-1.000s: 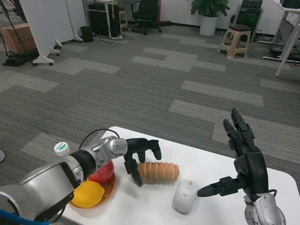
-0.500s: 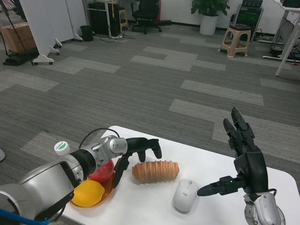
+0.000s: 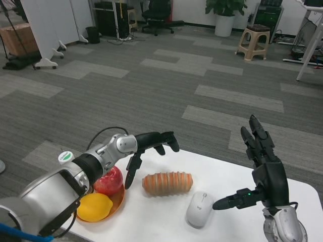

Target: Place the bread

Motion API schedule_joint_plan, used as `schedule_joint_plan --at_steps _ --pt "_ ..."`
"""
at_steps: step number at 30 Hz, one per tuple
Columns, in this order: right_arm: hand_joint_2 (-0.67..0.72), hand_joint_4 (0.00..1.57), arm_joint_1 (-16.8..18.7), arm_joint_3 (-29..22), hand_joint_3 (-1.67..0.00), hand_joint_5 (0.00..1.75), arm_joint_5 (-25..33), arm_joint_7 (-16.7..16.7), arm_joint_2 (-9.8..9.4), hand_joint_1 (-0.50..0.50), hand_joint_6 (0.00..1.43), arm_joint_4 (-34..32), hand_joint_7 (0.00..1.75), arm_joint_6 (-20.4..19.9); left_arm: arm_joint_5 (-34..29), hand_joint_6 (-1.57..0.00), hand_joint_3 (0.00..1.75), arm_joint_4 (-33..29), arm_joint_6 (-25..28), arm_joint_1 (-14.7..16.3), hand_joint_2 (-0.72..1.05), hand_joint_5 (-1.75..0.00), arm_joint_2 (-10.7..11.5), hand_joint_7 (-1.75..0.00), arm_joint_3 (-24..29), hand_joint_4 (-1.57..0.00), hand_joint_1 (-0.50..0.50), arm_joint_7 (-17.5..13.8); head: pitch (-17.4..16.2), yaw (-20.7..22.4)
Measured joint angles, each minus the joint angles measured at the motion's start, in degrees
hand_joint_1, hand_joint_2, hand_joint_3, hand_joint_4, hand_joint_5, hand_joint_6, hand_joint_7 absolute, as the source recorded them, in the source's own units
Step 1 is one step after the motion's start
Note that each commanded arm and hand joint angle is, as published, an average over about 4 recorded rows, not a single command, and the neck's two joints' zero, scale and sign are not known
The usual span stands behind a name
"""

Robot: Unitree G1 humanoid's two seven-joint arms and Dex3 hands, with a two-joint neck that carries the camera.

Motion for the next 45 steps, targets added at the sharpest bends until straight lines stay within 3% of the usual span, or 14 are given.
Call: schedule_joint_plan --at_steps 3,8,16,21,27,34,45 --pt "0.03 0.0 -0.02 0.0 0.0 0.19 0.0 0.0 0.02 -0.29 0.0 0.01 0.0 0.0 -3.15 0.0 0.09 -0.71 -1.99 0.56 -0.72 -0.56 0.03 -0.28 1.7 0.0 -0.5 0.63 0.0 0.08" --pt "0.03 0.0 -0.03 0.0 0.0 0.19 0.0 0.0 0.02 -0.29 0.0 0.02 0.0 -0.01 -12.64 0.0 0.09 -0.67 -6.34 1.49 -0.72 -0.51 0.05 -0.03 2.45 0.0 -0.5 2.79 0.03 0.13" --pt "0.03 0.0 -0.03 0.01 0.0 0.15 0.0 0.0 0.01 -0.29 0.0 0.01 0.0 -0.01 -37.8 0.0 0.09 0.06 -14.32 4.11 -0.7 -0.41 0.61 0.0 1.09 0.0 -0.5 4.97 -0.15 -0.28" --pt "0.03 0.0 -0.13 0.05 0.0 0.19 -0.02 0.01 0.09 -0.29 0.0 -0.06 0.0 -0.02 -47.04 0.0 0.09 -5.78 -15.89 7.71 -0.72 -0.41 1.71 0.0 1.8 0.0 -0.5 4.96 -0.2 -0.37" --pt "0.03 0.0 -0.21 0.05 0.0 0.19 -0.01 -0.01 0.11 -0.29 0.0 -0.25 0.0 -0.03 -52.22 0.0 0.09 -14.59 -17.04 11.88 -0.7 -0.41 1.93 0.0 5.97 0.0 -0.5 4.93 -0.21 -0.43" --pt "0.03 0.0 -0.2 0.04 0.0 0.17 0.0 -0.02 0.07 -0.29 0.0 -0.43 0.0 -0.03 -52.85 0.0 0.09 -20.16 -18.11 15.82 -0.72 -0.36 1.18 0.0 10.98 0.0 -0.5 5.09 -0.33 -0.49" --pt "0.04 0.0 -0.2 0.04 0.0 0.19 0.0 -0.02 0.07 -0.28 0.0 -0.45 0.0 -0.03 -52.36 0.0 0.07 -23.25 -18.24 16.61 -0.66 -0.41 0.28 0.0 11.73 0.0 -0.5 5.77 -0.39 -0.52"
